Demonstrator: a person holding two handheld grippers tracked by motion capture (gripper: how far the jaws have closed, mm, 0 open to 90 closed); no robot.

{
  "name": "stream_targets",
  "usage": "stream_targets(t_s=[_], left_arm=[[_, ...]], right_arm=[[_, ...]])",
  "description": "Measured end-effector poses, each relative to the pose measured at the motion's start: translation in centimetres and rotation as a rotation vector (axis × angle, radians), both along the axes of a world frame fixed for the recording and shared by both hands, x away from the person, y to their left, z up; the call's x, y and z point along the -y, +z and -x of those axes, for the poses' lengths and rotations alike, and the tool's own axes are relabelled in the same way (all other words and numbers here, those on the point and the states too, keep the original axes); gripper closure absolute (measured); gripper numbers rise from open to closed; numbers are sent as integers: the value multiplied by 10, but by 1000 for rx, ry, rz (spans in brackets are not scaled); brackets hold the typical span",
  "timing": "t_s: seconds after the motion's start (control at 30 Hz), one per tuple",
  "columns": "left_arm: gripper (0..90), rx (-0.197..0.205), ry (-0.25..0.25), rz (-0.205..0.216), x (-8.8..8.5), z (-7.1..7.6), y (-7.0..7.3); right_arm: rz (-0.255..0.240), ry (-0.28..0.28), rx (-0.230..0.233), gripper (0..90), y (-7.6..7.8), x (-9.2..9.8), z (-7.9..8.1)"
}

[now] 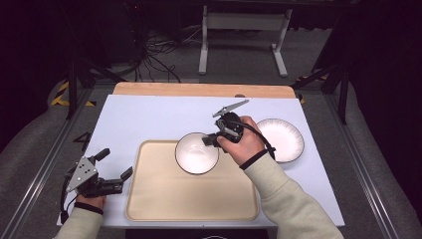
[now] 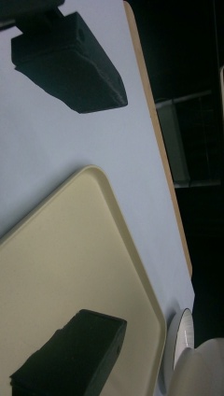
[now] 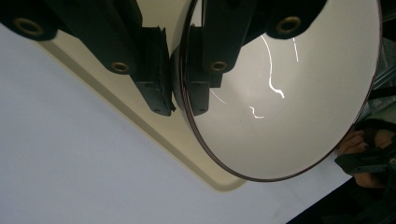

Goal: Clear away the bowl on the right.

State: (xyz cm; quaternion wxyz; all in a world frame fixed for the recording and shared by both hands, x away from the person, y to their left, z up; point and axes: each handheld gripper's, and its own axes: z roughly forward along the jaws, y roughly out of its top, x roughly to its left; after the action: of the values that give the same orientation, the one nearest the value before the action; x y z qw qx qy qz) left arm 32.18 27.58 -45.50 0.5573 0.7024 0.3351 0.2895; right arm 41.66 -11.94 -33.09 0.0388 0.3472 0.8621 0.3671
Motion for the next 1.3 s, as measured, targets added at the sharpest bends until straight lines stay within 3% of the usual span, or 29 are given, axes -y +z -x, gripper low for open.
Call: stream_targets(t_s=[0.67,1.3], left_arm=[[3,-3,-3,8,-1,0,0],[3,-4,-8,17,-1,0,0]], right_arm=[[52,-7,-94,805,-43,-17,-12],[64,10,-139,801,-66,-23,-15]])
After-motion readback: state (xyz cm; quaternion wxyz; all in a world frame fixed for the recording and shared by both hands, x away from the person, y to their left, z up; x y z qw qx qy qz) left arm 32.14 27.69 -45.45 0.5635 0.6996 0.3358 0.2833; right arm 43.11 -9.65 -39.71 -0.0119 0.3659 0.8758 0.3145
